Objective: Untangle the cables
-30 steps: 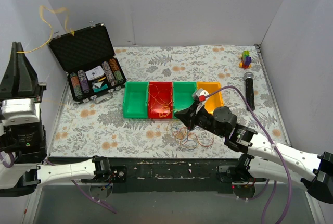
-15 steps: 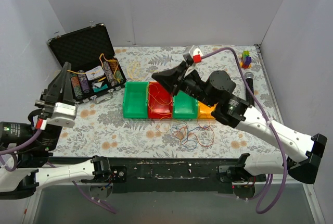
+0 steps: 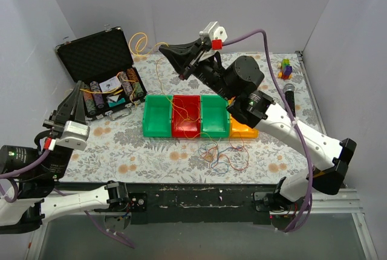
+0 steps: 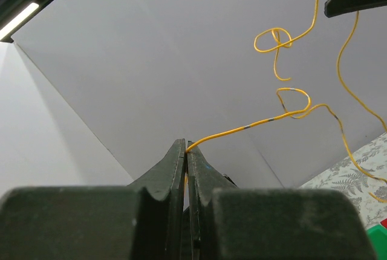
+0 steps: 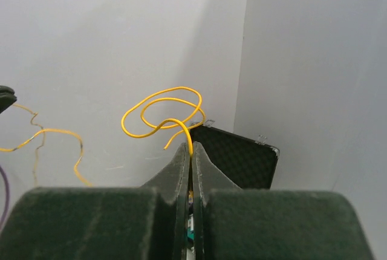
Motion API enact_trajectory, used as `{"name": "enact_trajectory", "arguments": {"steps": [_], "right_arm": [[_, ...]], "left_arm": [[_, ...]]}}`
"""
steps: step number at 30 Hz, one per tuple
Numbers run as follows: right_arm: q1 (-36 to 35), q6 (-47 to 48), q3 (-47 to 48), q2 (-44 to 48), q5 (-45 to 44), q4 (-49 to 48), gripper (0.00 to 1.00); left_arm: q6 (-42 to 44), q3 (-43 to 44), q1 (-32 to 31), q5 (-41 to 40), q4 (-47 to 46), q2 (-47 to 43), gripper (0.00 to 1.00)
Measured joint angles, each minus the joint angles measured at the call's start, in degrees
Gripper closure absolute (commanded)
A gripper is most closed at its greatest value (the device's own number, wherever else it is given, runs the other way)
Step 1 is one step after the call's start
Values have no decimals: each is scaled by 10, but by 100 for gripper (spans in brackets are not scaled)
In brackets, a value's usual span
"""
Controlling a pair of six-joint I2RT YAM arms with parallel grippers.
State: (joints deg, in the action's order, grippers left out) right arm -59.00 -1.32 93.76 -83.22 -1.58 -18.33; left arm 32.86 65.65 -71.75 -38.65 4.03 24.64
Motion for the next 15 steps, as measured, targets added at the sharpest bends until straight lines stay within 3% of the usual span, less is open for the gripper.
{"name": "enact_trajectory", "arguments": {"steps": [15], "right_arm": [[28,94,142,-57,1,-90,99]], "left_arm": [[-15,-31,22,-1,5,-23,100]]}}
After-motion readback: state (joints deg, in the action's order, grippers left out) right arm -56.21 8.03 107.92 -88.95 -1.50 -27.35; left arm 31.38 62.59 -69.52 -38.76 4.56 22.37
